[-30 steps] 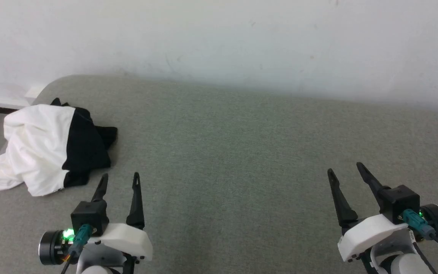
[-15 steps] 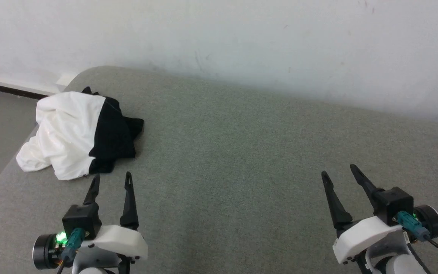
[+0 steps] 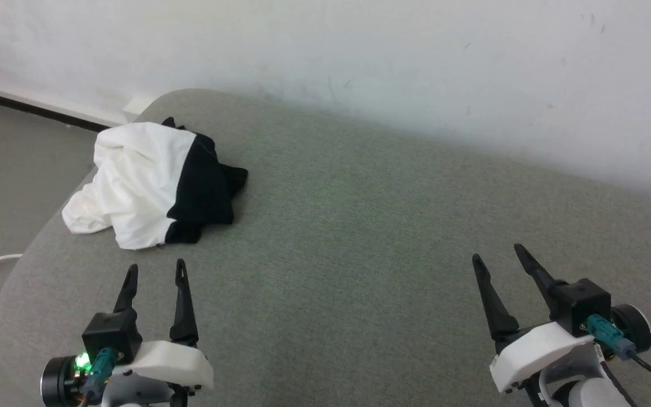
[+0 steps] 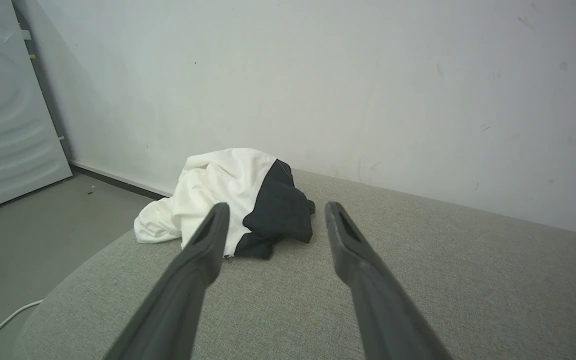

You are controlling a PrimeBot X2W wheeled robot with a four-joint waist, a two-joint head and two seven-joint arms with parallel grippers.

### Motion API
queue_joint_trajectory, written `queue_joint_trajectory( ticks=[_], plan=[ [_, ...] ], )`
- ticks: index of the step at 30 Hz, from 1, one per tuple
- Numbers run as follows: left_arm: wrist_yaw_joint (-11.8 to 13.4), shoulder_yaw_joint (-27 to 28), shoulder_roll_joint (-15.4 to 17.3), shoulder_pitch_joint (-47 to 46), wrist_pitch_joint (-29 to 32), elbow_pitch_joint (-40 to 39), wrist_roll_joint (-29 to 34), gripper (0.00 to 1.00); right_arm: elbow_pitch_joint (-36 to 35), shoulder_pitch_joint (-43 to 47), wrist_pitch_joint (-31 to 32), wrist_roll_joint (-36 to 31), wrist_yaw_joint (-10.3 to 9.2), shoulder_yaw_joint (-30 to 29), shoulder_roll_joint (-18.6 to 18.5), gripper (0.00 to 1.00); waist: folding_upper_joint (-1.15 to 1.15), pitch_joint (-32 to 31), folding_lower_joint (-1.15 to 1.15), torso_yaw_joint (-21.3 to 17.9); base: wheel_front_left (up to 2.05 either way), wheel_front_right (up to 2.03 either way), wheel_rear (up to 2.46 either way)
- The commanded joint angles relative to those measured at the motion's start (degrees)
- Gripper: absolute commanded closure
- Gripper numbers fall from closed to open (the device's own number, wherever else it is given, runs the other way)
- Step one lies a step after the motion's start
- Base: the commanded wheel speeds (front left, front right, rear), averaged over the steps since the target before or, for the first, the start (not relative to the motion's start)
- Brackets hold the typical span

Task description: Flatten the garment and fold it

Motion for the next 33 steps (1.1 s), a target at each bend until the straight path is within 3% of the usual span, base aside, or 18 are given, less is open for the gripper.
queue_joint_trajectory(
  ticks=[1,33],
  plan=[
    [0.6,-0.2,0.6,1.1,-0.6,-0.2,-0.7,0.0,0.3,-0.9,-0.5,0.6,-0.07,0.4,0.1,0.0,0.0,-0.1,0.0,0.9,0.0,0.0,0.0],
    [6.3,-1.4,2.1,3.5,-4.4,-0.9,-4.5,0.0,2.1,-1.9,-2.1,2.4,-0.1,3.9,0.2,0.0,0.0,-0.2,0.0,10.0,0.0,0.0,0.0]
  ],
)
